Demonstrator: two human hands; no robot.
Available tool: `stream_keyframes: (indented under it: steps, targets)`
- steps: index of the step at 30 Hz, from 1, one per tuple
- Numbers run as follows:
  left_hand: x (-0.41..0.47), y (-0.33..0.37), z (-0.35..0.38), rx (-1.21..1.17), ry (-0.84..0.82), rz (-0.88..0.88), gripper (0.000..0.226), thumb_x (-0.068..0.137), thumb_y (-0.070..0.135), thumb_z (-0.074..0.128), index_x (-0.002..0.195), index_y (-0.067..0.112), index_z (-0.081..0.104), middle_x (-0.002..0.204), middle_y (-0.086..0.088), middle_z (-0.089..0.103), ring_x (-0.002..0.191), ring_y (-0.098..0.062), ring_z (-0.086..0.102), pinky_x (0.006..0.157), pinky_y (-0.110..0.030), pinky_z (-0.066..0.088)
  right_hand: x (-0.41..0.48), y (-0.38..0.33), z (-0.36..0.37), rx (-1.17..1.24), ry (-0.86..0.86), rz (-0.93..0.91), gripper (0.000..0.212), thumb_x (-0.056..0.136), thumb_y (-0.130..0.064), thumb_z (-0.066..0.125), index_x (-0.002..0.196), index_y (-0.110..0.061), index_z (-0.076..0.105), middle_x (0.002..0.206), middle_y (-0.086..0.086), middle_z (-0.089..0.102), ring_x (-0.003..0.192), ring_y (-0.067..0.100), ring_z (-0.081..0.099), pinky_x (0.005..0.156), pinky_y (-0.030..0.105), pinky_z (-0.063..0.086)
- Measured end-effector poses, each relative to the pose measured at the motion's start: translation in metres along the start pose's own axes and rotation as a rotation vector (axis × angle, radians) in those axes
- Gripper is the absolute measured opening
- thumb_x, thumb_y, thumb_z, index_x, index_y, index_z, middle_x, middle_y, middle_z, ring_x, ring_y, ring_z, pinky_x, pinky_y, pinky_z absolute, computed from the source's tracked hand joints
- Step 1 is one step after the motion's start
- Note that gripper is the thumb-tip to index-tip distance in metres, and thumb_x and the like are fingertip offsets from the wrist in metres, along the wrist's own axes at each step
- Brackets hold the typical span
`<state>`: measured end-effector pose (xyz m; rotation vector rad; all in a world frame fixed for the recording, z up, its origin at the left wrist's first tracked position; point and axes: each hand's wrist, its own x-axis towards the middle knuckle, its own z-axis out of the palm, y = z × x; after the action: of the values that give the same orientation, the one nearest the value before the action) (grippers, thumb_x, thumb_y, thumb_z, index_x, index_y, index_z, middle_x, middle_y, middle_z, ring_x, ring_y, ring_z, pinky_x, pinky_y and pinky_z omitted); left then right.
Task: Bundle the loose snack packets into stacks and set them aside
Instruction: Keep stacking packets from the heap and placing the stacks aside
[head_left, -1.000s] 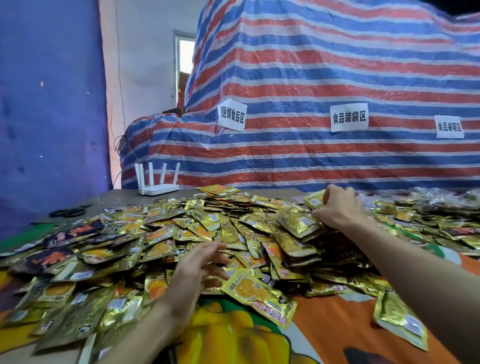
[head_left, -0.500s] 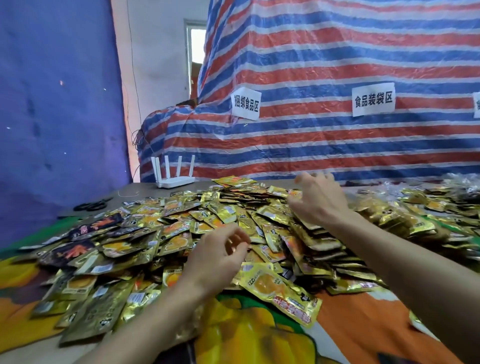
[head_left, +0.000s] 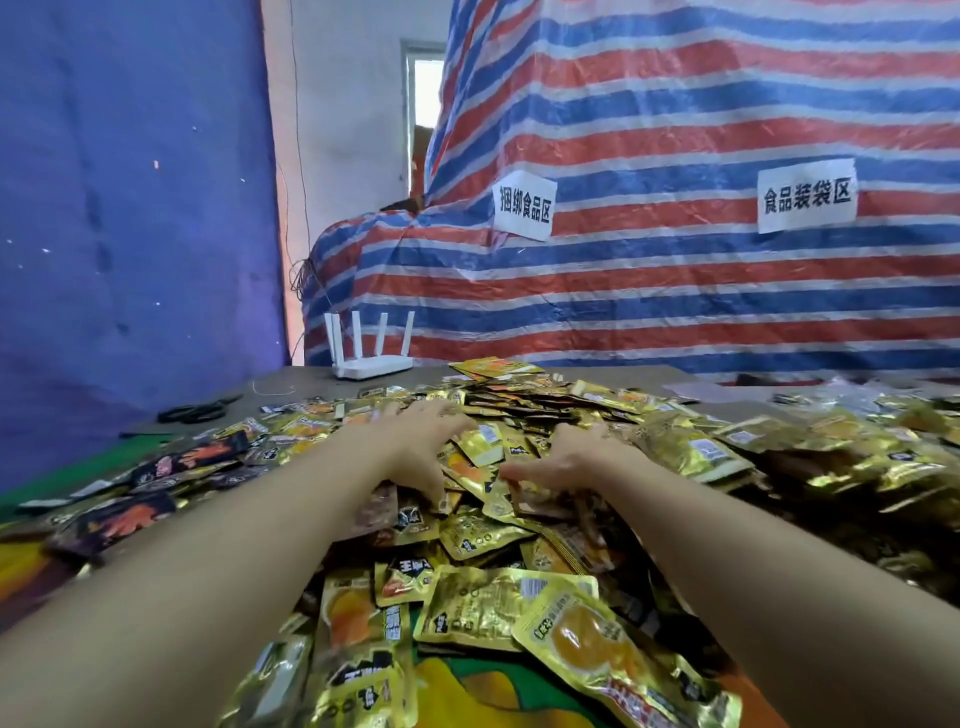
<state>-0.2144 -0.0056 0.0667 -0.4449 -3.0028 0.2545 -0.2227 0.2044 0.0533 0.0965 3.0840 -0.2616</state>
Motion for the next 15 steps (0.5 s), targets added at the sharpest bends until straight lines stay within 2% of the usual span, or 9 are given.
stream_keyframes:
  steps: [3,6,8,11,13,15]
  targets:
    - [0.017,0.003,0.001,-0.077,-0.078,0.009,0.114,0.076,0.033,0.081,0.158,0.041,0.002,0.168,-0.002,-0.005,0.155,-0.025,0.001,0.122,-0.059,0.01,0.011,-0.002,0.0,-0.021,-0.004,0.015,0.112,0.078,-0.086,0.05,0.159,-0.015,0.018,0.162,0.021,0.027,0.148,0.044,0.026,0.118,0.053,0.029]
    - [0.025,0.01,0.007,-0.173,-0.135,0.038,0.106,0.084,0.021,0.068,0.16,0.033,-0.004,0.169,-0.003,0.002,0.154,-0.027,0.011,0.121,-0.053,0.021,0.013,-0.004,0.0,-0.075,0.035,-0.028,0.081,0.087,-0.074,0.048,0.143,-0.016,0.048,0.147,0.012,0.05,0.138,0.041,0.041,0.113,0.05,0.036]
    - [0.026,0.016,0.013,-0.061,-0.051,0.028,0.092,0.087,0.024,0.058,0.16,0.033,0.003,0.165,-0.002,0.015,0.148,-0.029,0.021,0.117,-0.056,0.027,0.01,-0.008,0.001,-0.122,0.079,-0.061,0.063,0.089,-0.066,0.05,0.128,-0.017,0.058,0.134,0.012,0.058,0.128,0.039,0.049,0.108,0.049,0.041]
    - [0.021,0.025,0.016,0.12,0.083,0.048,0.07,0.09,0.027,0.055,0.154,0.037,0.029,0.151,-0.003,0.03,0.139,-0.029,0.027,0.111,-0.056,0.032,0.004,-0.017,0.002,-0.205,0.173,-0.106,0.035,0.089,-0.046,0.055,0.104,-0.015,0.059,0.115,0.008,0.065,0.105,0.034,0.06,0.093,0.046,0.051]
    - [0.015,0.029,0.017,0.156,0.114,0.065,0.061,0.092,0.022,0.055,0.149,0.037,0.041,0.143,-0.003,0.035,0.134,-0.03,0.03,0.105,-0.053,0.039,-0.004,-0.023,0.001,-0.24,0.238,-0.12,0.024,0.089,-0.036,0.058,0.101,-0.017,0.056,0.105,0.003,0.063,0.093,0.031,0.06,0.08,0.043,0.049]
    - [0.008,0.031,0.016,0.119,0.15,0.052,0.058,0.093,0.016,0.056,0.146,0.038,0.046,0.139,-0.001,0.038,0.132,-0.029,0.032,0.101,-0.049,0.044,-0.01,-0.027,0.001,-0.23,0.281,-0.138,0.023,0.089,-0.028,0.062,0.109,-0.018,0.055,0.108,0.006,0.062,0.099,0.032,0.061,0.081,0.044,0.05]
